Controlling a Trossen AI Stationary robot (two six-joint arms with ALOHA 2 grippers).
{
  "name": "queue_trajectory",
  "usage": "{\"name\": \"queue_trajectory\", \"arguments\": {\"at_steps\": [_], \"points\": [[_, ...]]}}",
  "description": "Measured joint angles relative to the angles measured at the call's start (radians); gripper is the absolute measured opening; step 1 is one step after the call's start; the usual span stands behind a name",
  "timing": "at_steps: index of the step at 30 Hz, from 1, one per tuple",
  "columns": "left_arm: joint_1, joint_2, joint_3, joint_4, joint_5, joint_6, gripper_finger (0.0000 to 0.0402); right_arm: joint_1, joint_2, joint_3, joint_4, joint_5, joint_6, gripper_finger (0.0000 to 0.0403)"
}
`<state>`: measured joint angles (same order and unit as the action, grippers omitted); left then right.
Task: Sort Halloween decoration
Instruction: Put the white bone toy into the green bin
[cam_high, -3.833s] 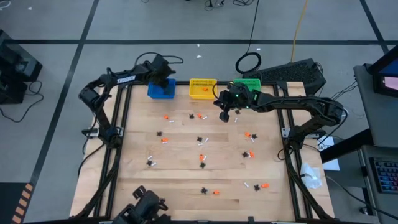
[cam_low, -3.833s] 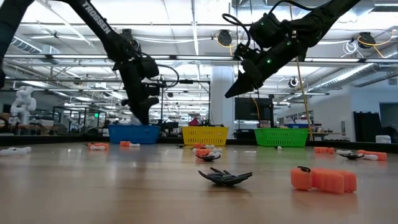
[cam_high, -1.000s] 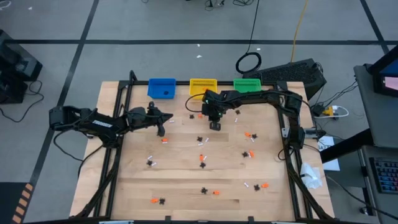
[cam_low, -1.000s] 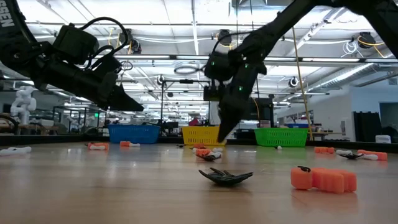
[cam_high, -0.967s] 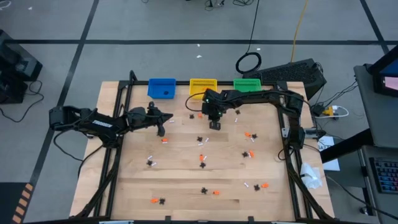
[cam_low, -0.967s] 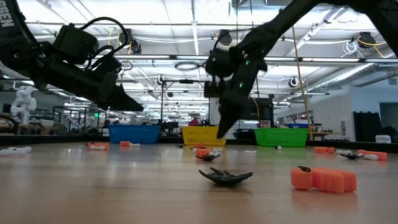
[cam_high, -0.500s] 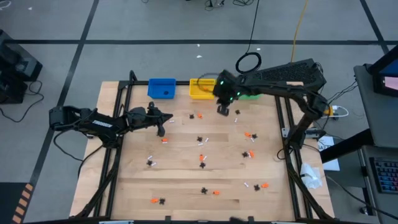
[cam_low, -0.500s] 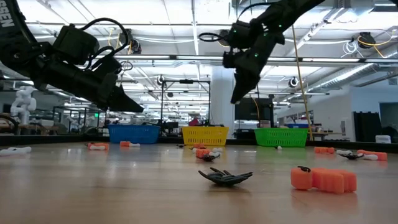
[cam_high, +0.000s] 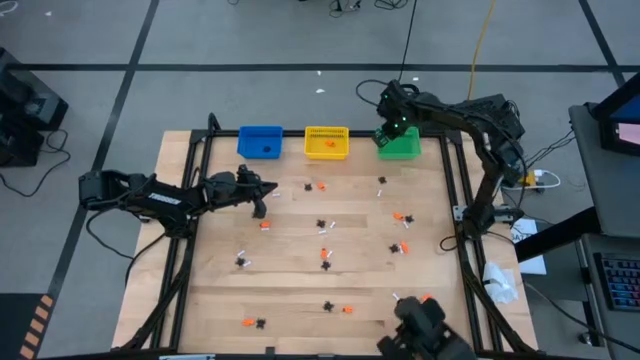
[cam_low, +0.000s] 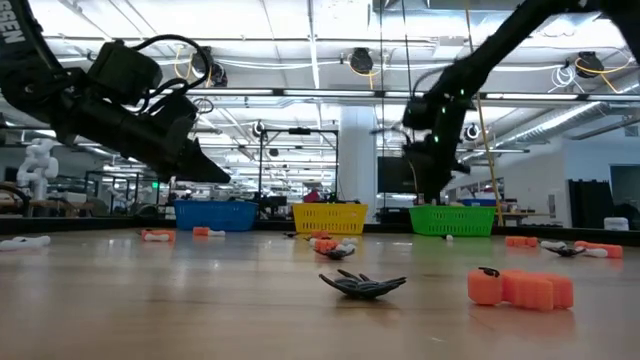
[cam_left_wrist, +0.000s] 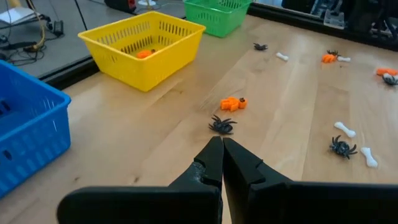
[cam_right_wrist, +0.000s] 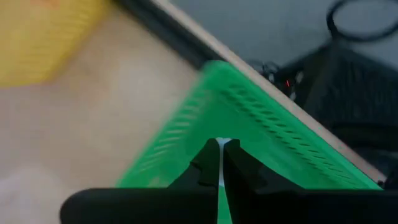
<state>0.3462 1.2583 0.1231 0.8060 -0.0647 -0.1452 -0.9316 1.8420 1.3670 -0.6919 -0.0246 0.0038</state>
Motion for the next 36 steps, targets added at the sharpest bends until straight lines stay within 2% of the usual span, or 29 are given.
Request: {"name": "queue_trajectory", "arguments": {"at_steps": [7, 13, 22, 26, 30, 36], "points": [[0.000, 0.000, 0.089, -0.153, 0.003, -0.001, 0.0006, -0.043, 0.112, 0.000, 0.048, -0.005, 0.037, 0.0000], [0.000, 0.000, 0.159, -0.277, 0.009, 0.031, 0.0006, -0.044, 0.143, 0.000, 0.043, -0.003, 0.031, 0.0010], [0.000, 0.000, 0.271, -0.475, 0.070, 0.104, 0.0006, -0.041, 0.029, 0.000, 0.021, -0.003, -0.030, 0.0103], [-0.002, 0.000, 0.355, -0.631, 0.162, 0.150, 0.0006, -0.031, -0.062, 0.000, -0.022, -0.013, -0.054, 0.0131], [-0.031, 0.000, 0.467, -0.859, 0.198, 0.185, 0.0006, 0.001, -0.140, -0.006, -0.040, -0.056, -0.084, 0.0118], [-0.163, 0.000, 0.610, -1.187, 0.184, 0.205, 0.0006, 0.104, -0.240, -0.093, 0.142, -0.089, -0.121, 0.0033]]}}
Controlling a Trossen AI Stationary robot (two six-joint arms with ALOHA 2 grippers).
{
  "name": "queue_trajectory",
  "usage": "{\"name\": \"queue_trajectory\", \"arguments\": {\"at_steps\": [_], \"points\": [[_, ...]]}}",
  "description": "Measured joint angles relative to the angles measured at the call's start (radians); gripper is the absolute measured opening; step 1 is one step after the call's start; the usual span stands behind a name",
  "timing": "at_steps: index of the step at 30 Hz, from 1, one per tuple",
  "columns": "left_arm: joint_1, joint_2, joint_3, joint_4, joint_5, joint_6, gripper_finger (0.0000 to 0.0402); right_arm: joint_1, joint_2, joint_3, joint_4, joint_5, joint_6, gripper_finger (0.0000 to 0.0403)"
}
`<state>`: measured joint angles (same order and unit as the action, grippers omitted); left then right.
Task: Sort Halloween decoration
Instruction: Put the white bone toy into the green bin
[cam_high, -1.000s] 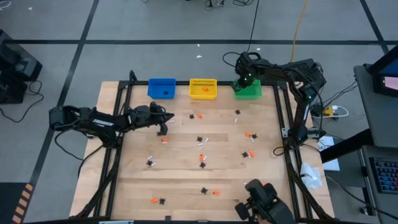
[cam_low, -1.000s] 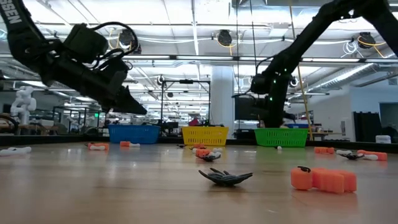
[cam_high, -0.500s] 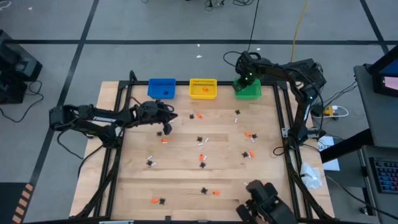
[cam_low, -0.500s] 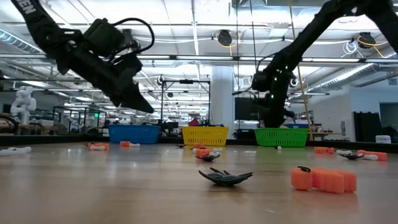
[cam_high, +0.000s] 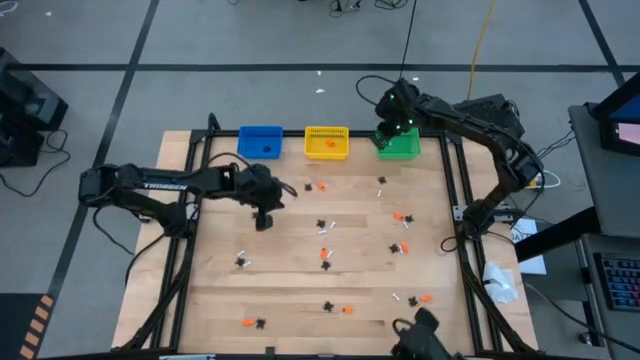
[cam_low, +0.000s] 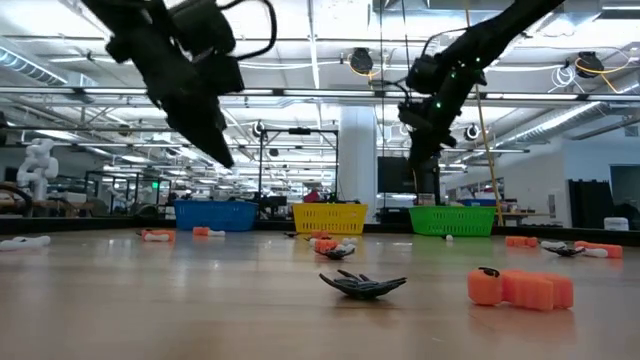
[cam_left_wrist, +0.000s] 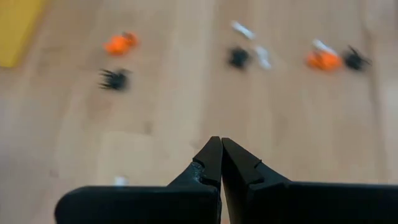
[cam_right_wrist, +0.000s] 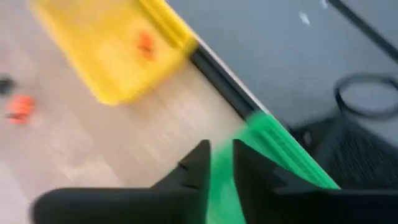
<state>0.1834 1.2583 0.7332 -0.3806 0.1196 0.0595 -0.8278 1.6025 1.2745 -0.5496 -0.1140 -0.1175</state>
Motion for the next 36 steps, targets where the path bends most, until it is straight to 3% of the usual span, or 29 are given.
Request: {"name": "queue_trajectory", "arguments": {"at_steps": [3, 7, 15, 21, 25, 31, 36], "points": [[-0.084, 0.000, 0.055, -0.137, 0.000, -0.046, 0.0006, 0.043, -0.040, -0.063, 0.118, -0.066, 0.001, 0.0006], [-0.201, 0.000, 0.105, -0.337, -0.015, -0.164, 0.0006, 0.107, -0.075, -0.149, 0.241, -0.073, 0.029, 0.0011], [-0.439, 0.000, 0.116, -0.581, -0.050, -0.554, 0.0006, 0.228, -0.081, -0.263, 0.481, -0.072, 0.051, 0.0002], [-0.550, 0.002, 0.114, -0.593, -0.097, -0.793, 0.0008, 0.272, -0.081, -0.273, 0.526, -0.071, 0.004, 0.0001], [-0.567, 0.020, 0.089, -0.594, -0.152, -0.836, 0.0034, 0.274, -0.080, -0.273, 0.524, -0.070, 0.002, 0.0001], [-0.540, 0.084, -0.003, -0.524, -0.142, -0.919, 0.0091, 0.274, -0.080, -0.273, 0.524, -0.071, 0.001, 0.0001], [-0.536, 0.116, -0.039, -0.450, -0.140, -0.927, 0.0107, 0.274, -0.080, -0.273, 0.524, -0.071, -0.001, 0.0001]]}}
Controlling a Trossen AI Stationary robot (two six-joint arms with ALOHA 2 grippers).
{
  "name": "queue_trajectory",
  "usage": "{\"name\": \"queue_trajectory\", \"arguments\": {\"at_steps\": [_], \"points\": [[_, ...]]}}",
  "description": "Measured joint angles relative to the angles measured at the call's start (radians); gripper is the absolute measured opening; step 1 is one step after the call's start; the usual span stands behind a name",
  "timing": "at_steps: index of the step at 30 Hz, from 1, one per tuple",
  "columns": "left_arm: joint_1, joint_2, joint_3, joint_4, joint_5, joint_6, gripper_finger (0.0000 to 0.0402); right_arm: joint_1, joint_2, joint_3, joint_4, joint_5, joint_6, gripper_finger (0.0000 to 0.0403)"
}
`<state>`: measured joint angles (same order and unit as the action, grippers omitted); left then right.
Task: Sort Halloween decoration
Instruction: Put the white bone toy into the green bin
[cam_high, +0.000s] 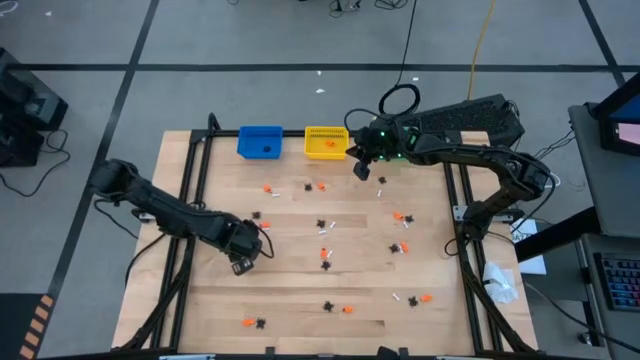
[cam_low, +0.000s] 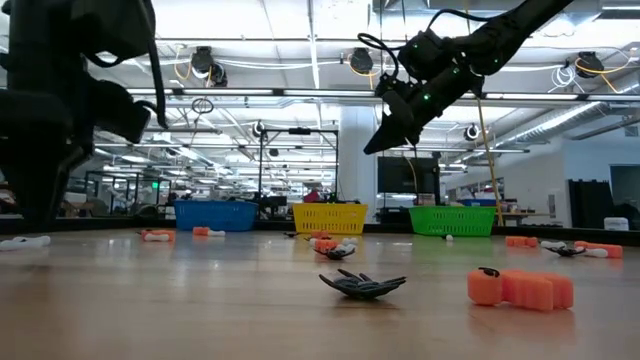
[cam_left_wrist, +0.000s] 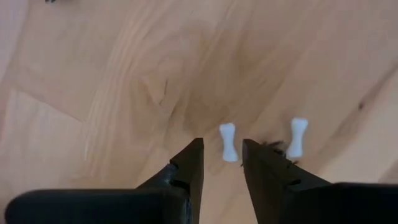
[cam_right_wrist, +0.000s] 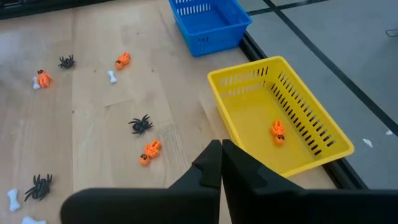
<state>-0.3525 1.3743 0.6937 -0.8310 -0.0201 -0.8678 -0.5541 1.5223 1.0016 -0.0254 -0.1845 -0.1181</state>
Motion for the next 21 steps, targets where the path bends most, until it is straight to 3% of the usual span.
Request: {"name": "queue_trajectory", "arguments": {"at_steps": [21], "points": [[0.013, 0.130, 0.005, 0.055, 0.022, 0.017, 0.0088, 0.000, 0.000, 0.002, 0.007, 0.000, 0.001, 0.0000]]}}
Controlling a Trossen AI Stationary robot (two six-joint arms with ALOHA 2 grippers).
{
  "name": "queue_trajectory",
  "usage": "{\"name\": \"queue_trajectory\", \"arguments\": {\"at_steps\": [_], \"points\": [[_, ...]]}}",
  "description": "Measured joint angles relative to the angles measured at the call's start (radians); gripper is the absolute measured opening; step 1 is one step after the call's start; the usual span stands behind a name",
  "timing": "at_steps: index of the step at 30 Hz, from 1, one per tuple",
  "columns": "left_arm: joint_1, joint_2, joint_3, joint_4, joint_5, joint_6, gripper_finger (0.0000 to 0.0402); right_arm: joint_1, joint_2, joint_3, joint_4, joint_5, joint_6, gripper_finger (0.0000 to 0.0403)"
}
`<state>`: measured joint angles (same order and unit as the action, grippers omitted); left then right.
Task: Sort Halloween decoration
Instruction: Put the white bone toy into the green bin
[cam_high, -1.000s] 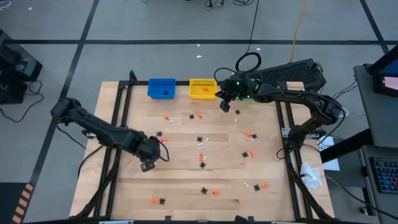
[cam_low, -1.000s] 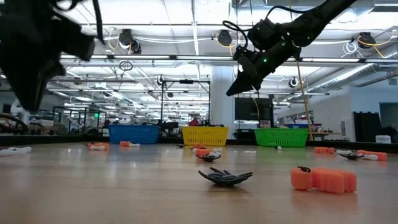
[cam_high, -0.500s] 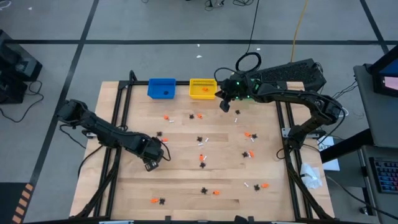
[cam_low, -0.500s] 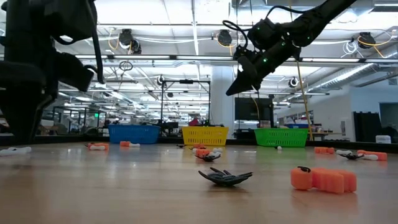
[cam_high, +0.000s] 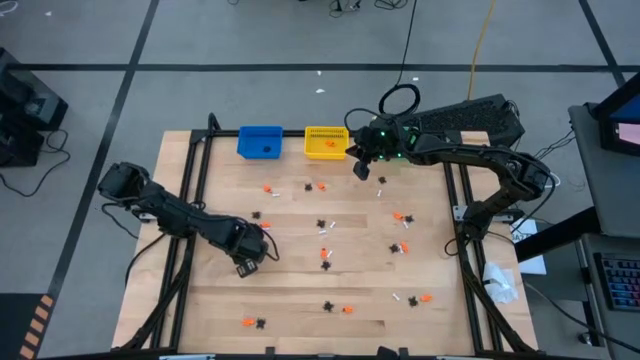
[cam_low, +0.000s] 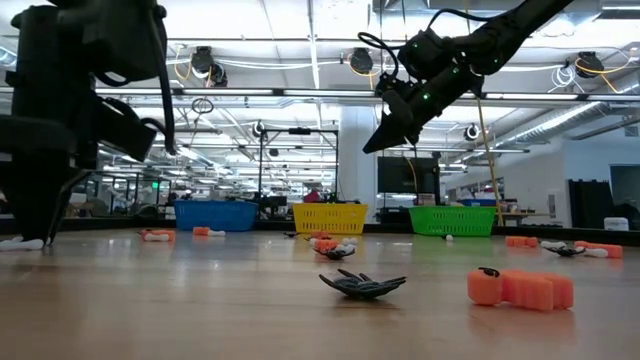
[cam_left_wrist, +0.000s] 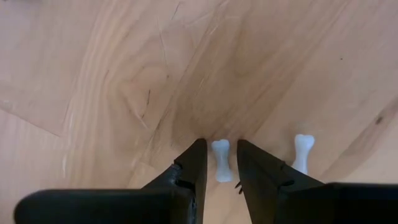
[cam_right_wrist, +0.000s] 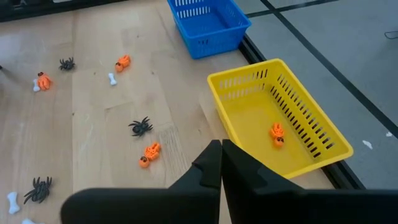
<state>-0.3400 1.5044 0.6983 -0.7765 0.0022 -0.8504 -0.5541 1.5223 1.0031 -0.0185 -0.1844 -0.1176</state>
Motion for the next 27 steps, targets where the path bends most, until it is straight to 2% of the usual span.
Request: {"name": "queue_trajectory", "arguments": {"at_steps": [4, 11, 22, 27], "points": [[0.001, 0.001, -0.001, 0.001, 0.006, 0.003, 0.0078, 0.000, 0.000, 0.000, 0.000, 0.000, 0.000, 0.0000], [0.001, 0.001, -0.001, 0.008, 0.023, 0.066, 0.0011, 0.000, 0.000, 0.000, 0.000, 0.000, 0.000, 0.0000], [0.050, -0.081, -0.008, 0.019, 0.021, 0.135, 0.0003, 0.000, 0.000, 0.000, 0.000, 0.000, 0.000, 0.0000], [0.103, -0.124, -0.007, 0.121, 0.021, 0.193, 0.0000, 0.000, 0.000, 0.000, -0.017, 0.000, -0.031, 0.0000]]}}
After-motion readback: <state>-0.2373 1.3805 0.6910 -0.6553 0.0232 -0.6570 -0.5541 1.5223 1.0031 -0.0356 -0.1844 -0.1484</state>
